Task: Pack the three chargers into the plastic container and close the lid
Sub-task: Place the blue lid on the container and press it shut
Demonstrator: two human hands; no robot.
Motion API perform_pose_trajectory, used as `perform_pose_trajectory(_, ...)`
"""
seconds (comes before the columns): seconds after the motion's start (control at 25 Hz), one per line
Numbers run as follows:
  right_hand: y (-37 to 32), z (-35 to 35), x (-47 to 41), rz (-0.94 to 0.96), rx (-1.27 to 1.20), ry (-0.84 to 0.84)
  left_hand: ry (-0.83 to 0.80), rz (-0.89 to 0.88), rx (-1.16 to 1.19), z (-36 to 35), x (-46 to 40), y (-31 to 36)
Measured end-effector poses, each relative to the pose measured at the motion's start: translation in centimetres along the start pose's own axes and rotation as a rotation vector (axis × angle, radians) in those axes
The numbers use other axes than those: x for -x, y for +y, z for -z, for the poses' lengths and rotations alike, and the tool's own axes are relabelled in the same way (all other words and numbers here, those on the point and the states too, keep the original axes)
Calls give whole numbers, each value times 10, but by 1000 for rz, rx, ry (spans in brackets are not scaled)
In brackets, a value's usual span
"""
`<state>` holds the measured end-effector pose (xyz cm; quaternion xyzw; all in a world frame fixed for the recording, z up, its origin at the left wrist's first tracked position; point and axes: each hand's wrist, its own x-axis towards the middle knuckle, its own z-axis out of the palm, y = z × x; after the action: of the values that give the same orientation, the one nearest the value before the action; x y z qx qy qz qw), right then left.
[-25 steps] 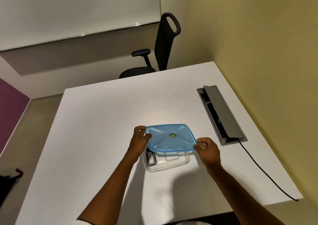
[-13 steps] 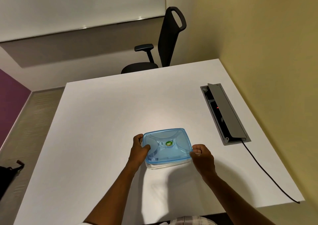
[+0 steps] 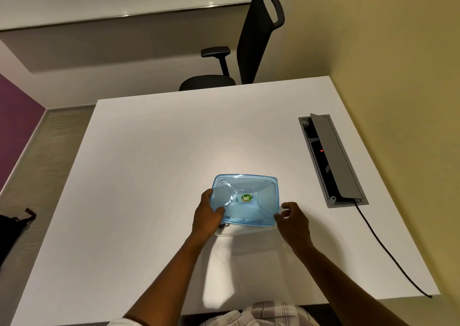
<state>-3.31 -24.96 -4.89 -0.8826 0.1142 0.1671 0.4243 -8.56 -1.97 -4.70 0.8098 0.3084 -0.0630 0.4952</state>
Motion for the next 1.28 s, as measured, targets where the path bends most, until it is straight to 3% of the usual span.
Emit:
perform_pose_trajectory(0.88,4,-7,12,164,92,-3,187,-137,85,-14,51,-9)
perform_pose_trajectory(1.28,10,-4,9,208,132,-58,114,-174,19,-24,51,-18)
